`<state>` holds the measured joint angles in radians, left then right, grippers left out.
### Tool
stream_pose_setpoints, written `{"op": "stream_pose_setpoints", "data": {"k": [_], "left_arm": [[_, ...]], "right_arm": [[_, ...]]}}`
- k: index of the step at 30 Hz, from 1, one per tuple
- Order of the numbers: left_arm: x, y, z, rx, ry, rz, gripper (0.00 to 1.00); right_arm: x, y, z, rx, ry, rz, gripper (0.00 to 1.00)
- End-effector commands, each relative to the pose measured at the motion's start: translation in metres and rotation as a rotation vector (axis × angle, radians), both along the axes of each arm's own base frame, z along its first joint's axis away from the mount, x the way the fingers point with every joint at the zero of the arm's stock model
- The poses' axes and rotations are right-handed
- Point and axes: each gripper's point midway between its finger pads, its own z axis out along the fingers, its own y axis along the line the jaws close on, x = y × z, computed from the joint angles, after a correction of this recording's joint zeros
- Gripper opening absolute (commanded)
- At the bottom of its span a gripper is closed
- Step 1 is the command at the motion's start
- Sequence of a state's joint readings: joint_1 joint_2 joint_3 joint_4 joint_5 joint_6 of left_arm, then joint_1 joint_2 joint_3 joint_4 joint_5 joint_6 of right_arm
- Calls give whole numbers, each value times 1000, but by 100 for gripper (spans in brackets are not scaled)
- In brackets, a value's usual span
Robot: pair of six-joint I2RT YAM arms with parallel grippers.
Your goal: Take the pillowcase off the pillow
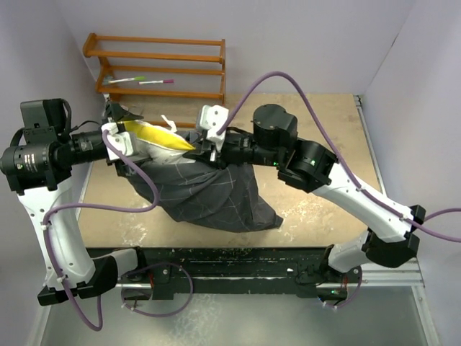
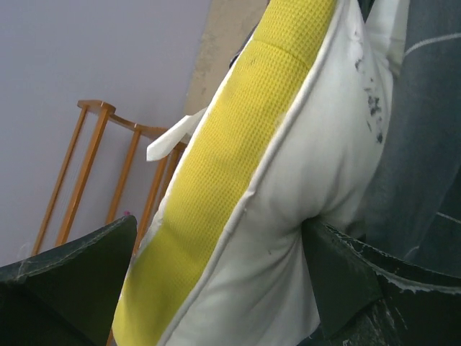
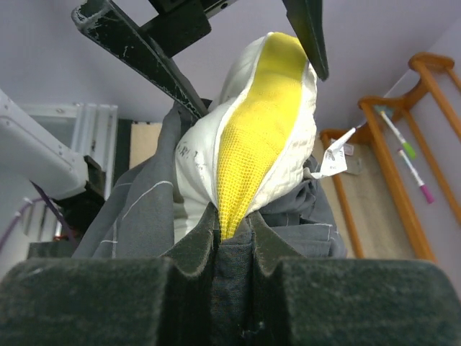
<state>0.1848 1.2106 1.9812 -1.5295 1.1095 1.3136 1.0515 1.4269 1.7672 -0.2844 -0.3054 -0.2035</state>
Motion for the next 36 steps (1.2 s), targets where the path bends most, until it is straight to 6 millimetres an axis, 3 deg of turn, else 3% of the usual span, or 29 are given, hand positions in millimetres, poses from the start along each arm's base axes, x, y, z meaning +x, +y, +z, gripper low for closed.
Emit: {"op": "stream_pose_setpoints", "data": {"k": [1,9,13,16,19,21,23,25,26,30,31,33,36], "left_arm": [[-5,-7,-1,8,-9,-42,99],[-11,-18,-46,29,136,-89,99],[-6,-22,-52,7,166,-93,100],[-5,-25,-56,-3,186,-96,96],[-10,-27,-64,-14,220,-105,79],[-9,-28,-69,-29,223,-94,63],[-7,-28,-68,-52,208,-75,26],[-2,-29,-60,-83,163,-47,7],[0,-29,-54,-97,135,-32,0],[19,-24,-26,-173,80,63,0],[25,-23,-19,-193,75,88,0],[34,-20,-6,-228,74,129,0],[37,-22,11,-273,92,140,0]], "right_arm": [[5,7,31,-15,-222,-30,0],[4,26,29,-66,-321,-18,0],[1,38,16,-106,-332,2,0],[-2,35,18,-57,-282,-19,0],[-1,25,39,74,-237,-46,0],[5,16,50,145,-177,-61,0],[8,11,56,186,-132,-60,0],[11,7,58,220,-91,-71,1],[13,5,57,236,-60,-85,8],[40,-34,56,377,101,-225,60],[45,-45,48,396,142,-263,69],[46,-70,33,424,200,-326,80],[37,-97,17,439,254,-377,86]]}}
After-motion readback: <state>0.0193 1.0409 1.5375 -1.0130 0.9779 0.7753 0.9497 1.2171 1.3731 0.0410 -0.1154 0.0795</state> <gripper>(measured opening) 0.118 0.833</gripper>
